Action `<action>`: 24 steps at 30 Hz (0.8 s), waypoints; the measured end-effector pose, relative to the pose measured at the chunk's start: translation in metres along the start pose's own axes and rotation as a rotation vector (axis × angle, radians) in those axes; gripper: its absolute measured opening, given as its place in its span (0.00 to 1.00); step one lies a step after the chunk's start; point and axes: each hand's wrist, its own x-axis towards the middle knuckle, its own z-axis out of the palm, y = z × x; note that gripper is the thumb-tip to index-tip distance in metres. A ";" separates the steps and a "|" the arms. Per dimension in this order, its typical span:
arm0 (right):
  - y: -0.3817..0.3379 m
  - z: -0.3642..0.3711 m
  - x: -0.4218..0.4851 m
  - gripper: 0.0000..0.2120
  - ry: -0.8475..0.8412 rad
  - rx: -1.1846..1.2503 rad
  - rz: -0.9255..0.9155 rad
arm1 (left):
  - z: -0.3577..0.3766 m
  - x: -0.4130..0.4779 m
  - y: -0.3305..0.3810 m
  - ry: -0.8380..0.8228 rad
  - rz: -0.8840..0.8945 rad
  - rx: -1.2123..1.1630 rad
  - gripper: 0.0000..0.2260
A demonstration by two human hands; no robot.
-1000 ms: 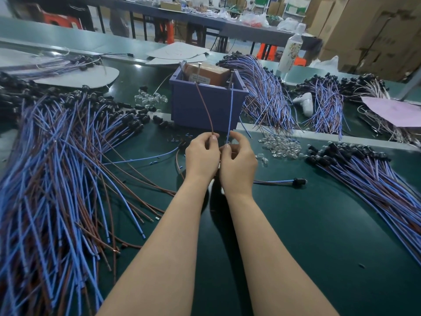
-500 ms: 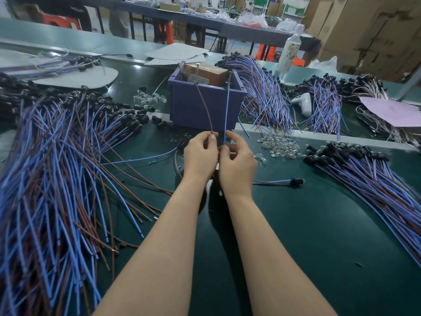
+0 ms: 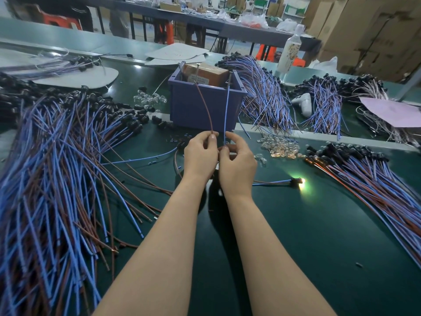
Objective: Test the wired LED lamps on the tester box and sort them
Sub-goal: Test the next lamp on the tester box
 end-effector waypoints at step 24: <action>-0.045 -0.097 0.022 0.08 -0.058 -0.101 -0.220 | 0.007 -0.035 0.102 -0.181 0.479 -0.119 0.07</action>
